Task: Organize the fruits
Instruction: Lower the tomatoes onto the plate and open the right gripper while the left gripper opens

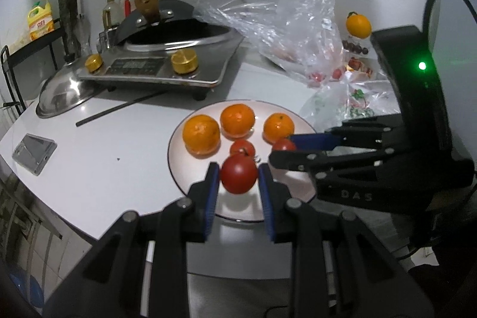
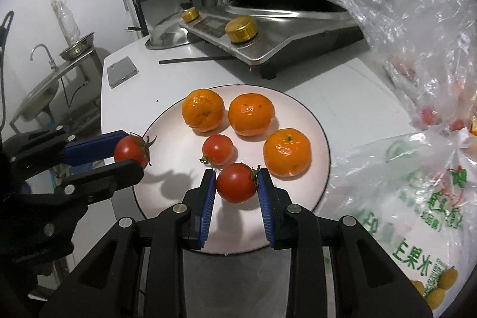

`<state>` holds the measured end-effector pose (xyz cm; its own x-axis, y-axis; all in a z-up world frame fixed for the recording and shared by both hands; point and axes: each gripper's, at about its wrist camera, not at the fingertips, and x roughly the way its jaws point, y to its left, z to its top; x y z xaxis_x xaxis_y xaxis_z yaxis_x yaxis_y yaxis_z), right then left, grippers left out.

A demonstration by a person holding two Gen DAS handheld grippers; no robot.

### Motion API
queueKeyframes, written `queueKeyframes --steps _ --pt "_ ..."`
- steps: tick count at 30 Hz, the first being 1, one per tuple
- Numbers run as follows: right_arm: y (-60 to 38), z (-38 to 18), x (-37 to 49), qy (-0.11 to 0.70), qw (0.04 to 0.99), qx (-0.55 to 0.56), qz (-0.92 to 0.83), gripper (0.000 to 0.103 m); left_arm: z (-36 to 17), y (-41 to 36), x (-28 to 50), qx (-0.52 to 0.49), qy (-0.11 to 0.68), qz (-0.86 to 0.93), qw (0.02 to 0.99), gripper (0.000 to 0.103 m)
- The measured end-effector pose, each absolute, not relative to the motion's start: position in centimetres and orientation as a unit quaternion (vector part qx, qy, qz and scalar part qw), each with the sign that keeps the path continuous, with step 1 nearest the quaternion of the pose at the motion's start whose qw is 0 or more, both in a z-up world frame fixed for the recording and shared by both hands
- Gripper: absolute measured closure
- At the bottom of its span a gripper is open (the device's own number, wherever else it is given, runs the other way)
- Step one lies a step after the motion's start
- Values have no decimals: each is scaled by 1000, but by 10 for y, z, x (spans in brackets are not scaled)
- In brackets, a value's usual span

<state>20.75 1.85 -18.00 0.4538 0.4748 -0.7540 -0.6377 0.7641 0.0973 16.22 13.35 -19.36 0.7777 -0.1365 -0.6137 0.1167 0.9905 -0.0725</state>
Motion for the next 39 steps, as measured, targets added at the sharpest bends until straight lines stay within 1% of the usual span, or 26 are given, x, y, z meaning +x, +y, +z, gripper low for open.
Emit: queueKeyframes --steps 10,24,29,39 --pt "32 -193 217 416 844 -105 320 73 -198 142 164 -20 330 -64 942 76" --pt "38 -193 221 414 847 -106 316 72 -203 142 168 -12 336 -64 939 76" --pt "35 -194 220 416 846 -107 315 65 -204 137 170 -10 339 -66 938 76" --pt "21 -182 212 406 851 -101 318 56 -206 130 175 -6 344 -63 937 76"
